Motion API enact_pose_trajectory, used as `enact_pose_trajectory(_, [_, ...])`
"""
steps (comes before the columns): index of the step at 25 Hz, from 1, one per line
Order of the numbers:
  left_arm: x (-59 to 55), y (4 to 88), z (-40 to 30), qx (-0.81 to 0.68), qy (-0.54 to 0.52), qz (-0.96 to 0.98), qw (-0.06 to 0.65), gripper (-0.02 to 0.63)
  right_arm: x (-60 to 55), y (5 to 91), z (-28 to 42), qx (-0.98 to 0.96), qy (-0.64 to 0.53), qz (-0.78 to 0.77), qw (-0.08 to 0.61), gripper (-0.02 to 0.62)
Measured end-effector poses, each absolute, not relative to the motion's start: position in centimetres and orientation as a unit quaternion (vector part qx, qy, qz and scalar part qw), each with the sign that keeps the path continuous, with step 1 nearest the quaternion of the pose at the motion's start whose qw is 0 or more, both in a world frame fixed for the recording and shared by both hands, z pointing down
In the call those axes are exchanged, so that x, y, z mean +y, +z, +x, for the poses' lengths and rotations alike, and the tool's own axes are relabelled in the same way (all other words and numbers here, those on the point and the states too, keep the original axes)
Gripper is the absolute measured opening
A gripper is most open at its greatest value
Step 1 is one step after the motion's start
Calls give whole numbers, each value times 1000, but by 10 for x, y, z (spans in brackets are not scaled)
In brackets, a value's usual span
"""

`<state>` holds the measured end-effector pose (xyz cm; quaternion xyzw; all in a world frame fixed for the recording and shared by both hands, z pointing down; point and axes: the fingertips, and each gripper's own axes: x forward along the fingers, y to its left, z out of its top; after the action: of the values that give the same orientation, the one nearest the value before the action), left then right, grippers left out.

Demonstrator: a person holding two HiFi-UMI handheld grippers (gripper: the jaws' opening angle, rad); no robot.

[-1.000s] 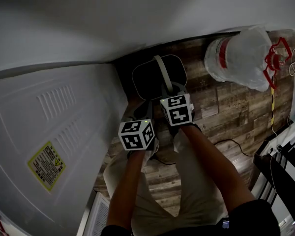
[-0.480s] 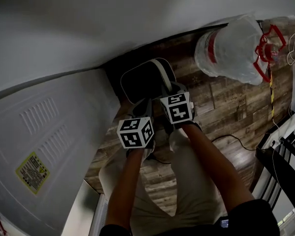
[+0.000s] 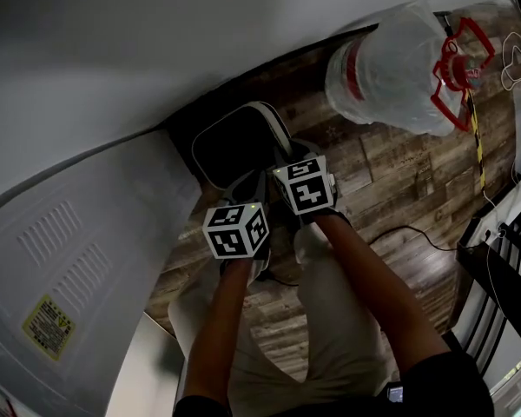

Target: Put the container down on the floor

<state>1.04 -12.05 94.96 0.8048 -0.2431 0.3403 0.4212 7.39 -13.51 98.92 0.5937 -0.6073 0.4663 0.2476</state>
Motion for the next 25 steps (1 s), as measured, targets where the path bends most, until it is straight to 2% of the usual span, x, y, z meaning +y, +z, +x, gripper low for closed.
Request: enact_pose_trajectory(25, [-128,1002,58,-198,354,805,433,14,-119,1057,122,-562,525,595,232,167])
